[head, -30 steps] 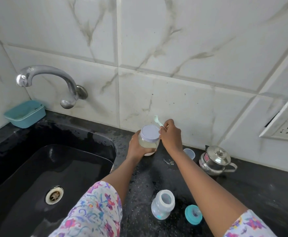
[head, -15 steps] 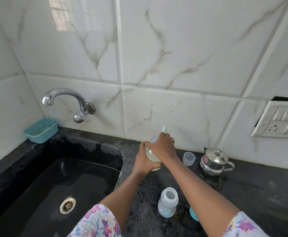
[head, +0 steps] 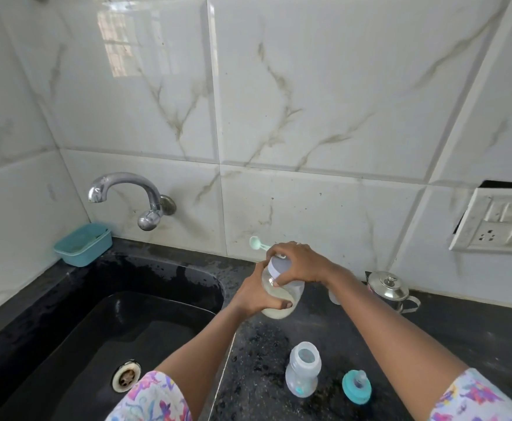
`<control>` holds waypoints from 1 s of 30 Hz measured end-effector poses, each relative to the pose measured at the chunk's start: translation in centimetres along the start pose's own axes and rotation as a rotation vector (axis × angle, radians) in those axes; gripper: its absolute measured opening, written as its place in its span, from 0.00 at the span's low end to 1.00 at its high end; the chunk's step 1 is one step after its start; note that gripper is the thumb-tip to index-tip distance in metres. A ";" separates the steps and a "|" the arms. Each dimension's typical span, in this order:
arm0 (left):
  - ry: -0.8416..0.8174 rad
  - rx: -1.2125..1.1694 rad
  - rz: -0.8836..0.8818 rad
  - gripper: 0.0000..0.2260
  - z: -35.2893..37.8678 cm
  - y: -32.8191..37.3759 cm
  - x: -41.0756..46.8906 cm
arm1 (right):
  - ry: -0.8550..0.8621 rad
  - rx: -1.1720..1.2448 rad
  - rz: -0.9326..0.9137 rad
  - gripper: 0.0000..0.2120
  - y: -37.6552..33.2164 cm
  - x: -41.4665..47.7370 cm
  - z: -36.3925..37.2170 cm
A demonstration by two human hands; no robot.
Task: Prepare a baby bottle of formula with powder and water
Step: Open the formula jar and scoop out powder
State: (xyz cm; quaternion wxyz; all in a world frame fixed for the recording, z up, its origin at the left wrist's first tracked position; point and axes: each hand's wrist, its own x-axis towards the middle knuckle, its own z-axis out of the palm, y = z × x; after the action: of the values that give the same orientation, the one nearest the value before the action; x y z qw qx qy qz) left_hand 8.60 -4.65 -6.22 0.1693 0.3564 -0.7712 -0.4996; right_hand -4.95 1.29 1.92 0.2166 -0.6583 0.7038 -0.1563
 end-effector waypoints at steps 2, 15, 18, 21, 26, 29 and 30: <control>0.032 -0.032 -0.008 0.47 0.0 -0.4 -0.2 | -0.044 0.096 0.033 0.30 -0.1 0.1 -0.6; 0.050 0.015 0.047 0.43 0.6 -0.7 0.1 | 0.036 0.264 0.632 0.20 -2.2 0.1 -0.4; 0.052 0.020 0.043 0.42 0.8 -1.1 -0.1 | -0.033 0.095 0.393 0.19 -2.1 0.0 -0.3; 0.057 0.004 0.028 0.41 0.8 -1.1 -0.4 | -0.051 -0.009 0.159 0.31 -1.8 0.0 0.0; 0.178 -0.018 -0.021 0.41 -0.1 -2.5 -1.1 | 0.132 0.000 0.088 0.33 -0.3 0.3 0.4; 0.277 -0.018 -0.023 0.40 -1.0 -3.3 -1.5 | 0.139 0.094 0.194 0.35 2.0 0.1 1.6; 0.304 0.006 -0.018 0.42 -1.2 -3.6 -1.6 | 0.098 0.060 0.217 0.36 2.9 -0.1 2.6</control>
State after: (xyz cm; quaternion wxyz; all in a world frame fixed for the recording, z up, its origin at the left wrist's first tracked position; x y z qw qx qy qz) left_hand 11.80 -5.20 -8.71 0.2785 0.4352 -0.7350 -0.4392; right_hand -6.11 1.78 -1.73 0.2171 -0.5631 0.7755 -0.1852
